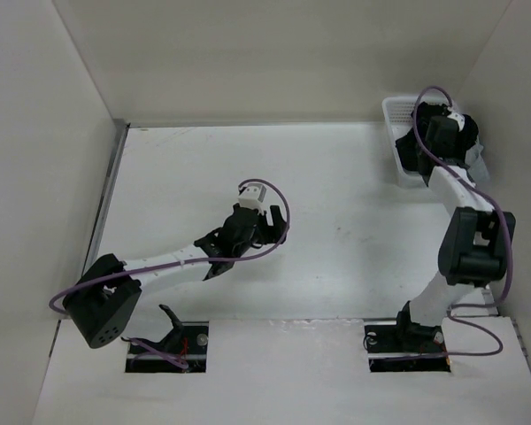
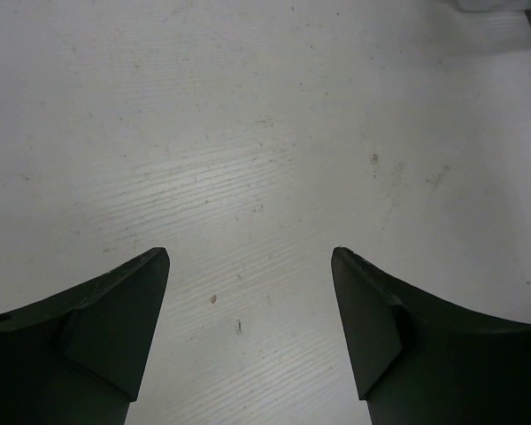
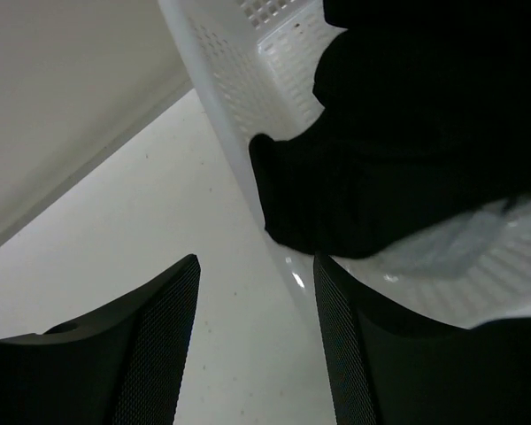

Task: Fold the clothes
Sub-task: Grab the tank top from the pile

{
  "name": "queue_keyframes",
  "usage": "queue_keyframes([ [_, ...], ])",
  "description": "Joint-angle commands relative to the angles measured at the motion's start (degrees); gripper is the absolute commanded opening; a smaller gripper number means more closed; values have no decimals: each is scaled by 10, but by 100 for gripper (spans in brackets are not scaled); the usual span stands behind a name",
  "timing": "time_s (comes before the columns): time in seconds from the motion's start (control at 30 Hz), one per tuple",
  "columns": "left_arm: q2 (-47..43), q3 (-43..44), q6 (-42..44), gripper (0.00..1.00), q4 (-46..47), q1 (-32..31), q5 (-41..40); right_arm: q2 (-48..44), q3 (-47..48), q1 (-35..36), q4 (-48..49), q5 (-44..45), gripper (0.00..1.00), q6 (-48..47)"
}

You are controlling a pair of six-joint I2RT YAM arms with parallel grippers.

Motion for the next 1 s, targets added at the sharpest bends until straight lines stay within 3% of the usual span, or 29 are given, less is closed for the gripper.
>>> queue_keyframes([
  [0.0,-15,-10,-8,73,53,5,11,57,78,-1,37,-25,59,-22],
  [0.33,-6,-17,-19,73,79,11,37,108,113,0,56,26,56,-12],
  [0.67,1,-19,-23,73,85,18,42,167,161,-6,39,-7,38,8],
  [0.73,3,-18,-23,73,85,18,42,166,164,-10,41,-10,38,14],
  [0.87,6,-16,-23,73,85,20,43,147,169,-13,40,-5,6,19],
  [0.93,6,-16,-23,73,88,20,43,113,156,-12,57,-3,0,27],
  [0.97,6,-19,-24,73,93,21,43,46,124,-10,109,-1,0,30],
])
